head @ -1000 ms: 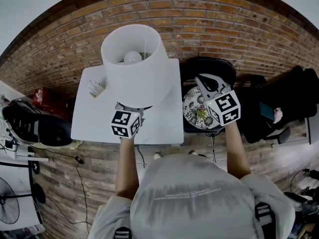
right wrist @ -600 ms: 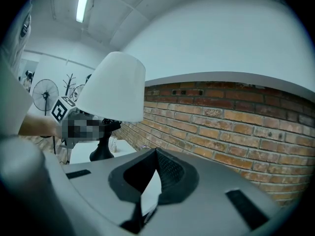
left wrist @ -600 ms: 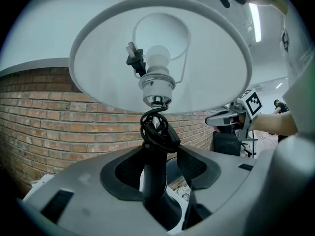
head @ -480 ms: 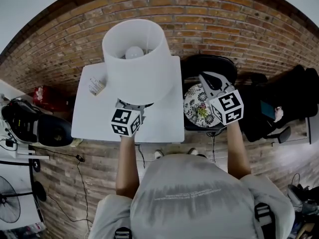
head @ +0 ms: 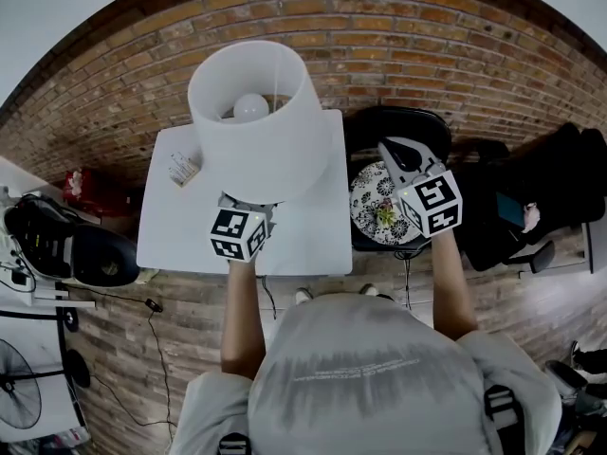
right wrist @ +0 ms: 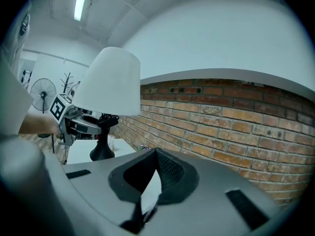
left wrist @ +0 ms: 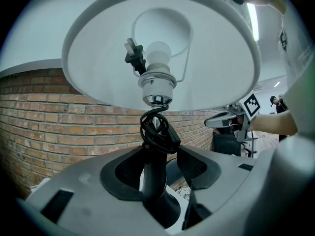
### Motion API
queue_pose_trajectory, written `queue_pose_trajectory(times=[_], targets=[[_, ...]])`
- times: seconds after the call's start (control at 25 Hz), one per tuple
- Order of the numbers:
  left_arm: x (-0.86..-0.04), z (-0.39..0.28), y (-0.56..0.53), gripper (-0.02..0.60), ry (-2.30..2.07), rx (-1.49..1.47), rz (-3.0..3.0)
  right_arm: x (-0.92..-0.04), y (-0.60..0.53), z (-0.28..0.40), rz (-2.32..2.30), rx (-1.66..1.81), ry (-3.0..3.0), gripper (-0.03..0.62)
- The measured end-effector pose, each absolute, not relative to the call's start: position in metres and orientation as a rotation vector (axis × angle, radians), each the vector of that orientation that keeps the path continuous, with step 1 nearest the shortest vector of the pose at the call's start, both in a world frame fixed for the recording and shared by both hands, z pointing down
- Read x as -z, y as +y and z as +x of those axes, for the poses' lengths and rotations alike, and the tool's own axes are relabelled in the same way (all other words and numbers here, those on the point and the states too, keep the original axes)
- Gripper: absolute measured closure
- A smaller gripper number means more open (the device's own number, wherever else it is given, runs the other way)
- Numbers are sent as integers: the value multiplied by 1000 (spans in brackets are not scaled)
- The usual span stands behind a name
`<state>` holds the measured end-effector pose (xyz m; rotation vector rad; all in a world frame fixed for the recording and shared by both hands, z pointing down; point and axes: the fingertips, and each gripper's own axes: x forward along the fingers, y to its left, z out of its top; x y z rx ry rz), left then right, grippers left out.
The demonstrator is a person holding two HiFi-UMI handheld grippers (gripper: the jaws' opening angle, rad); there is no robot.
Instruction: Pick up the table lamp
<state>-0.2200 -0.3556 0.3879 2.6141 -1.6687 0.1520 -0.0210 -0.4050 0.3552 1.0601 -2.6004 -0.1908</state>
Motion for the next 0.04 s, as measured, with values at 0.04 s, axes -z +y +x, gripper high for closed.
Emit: queue_pose_trajectory(times=[0.04], targets=[[-388, -221, -356, 370, -1669, -153, 2614, -356, -406, -21, 1059, 189, -2599, 594]])
